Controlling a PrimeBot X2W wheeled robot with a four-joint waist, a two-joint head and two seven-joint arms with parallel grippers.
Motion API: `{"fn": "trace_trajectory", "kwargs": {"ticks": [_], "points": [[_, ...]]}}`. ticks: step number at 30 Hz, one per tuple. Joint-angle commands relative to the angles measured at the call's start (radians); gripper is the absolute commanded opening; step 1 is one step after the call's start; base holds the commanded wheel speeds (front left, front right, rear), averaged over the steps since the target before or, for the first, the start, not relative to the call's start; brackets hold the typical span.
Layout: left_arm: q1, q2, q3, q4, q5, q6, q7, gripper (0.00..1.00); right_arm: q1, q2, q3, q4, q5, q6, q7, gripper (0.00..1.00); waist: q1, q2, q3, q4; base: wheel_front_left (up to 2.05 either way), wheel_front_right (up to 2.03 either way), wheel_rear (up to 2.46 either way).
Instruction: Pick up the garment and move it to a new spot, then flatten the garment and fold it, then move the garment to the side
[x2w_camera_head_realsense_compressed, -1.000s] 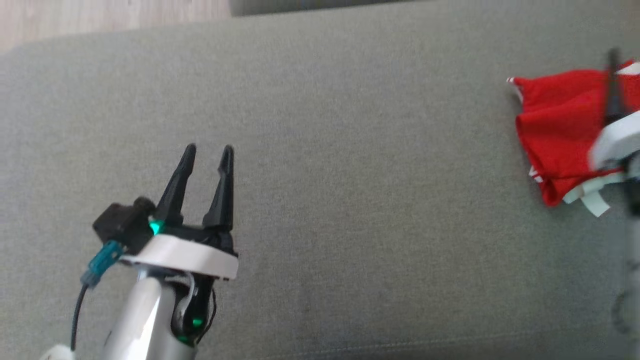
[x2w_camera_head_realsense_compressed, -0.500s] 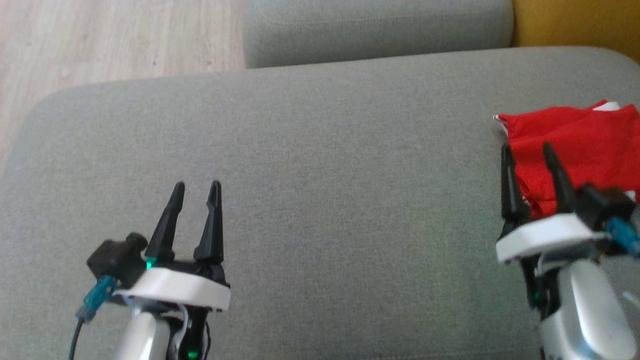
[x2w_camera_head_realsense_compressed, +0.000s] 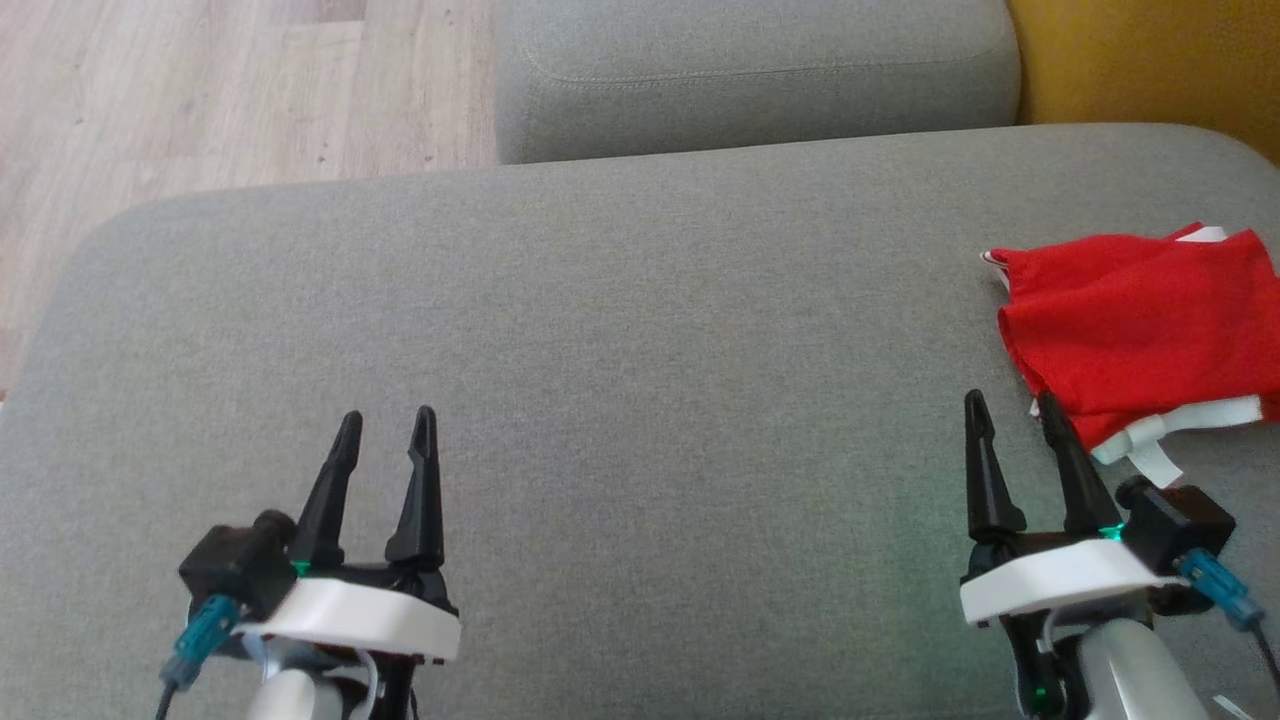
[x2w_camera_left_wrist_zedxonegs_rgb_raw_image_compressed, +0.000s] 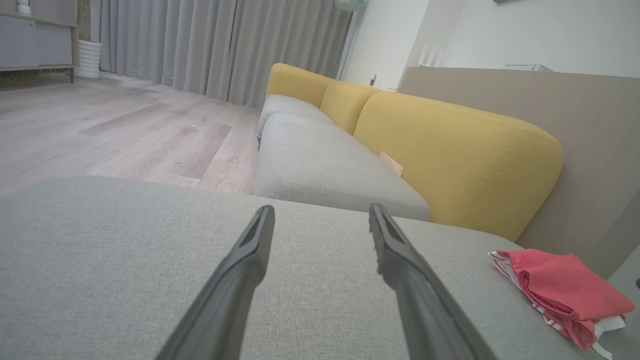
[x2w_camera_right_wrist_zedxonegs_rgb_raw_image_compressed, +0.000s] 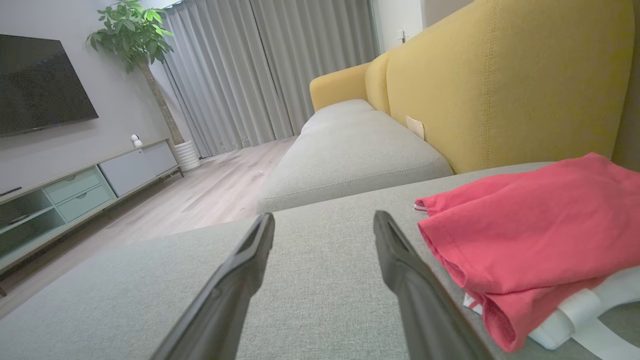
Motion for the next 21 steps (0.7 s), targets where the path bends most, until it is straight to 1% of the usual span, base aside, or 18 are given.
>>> {"fn": "trace_trajectory", "kwargs": {"ticks": [1,14,21], "points": [[-0.03,0.003,0.033,-0.045,0.014,0.005,-0.012,1.0,-0.026,-0.001,0.022,-0.027,0.004,-0.001,-0.015,1.0,0.0,0.0,-0.001,0.0,0.0,0.0,0.0],[-0.026,0.003,0.031,-0.054,0.022,0.014,-0.012,1.0,-0.023,-0.001,0.03,-0.023,0.0,-0.001,-0.023,1.0,0.0,0.0,-0.004,0.0,0.0,0.0,0.0],[-0.026,0.003,0.033,-0.047,0.014,-0.004,-0.012,1.0,-0.028,-0.001,0.03,-0.02,0.005,-0.001,-0.025,1.0,0.0,0.0,0.0,-0.004,0.0,0.0,0.0]]}}
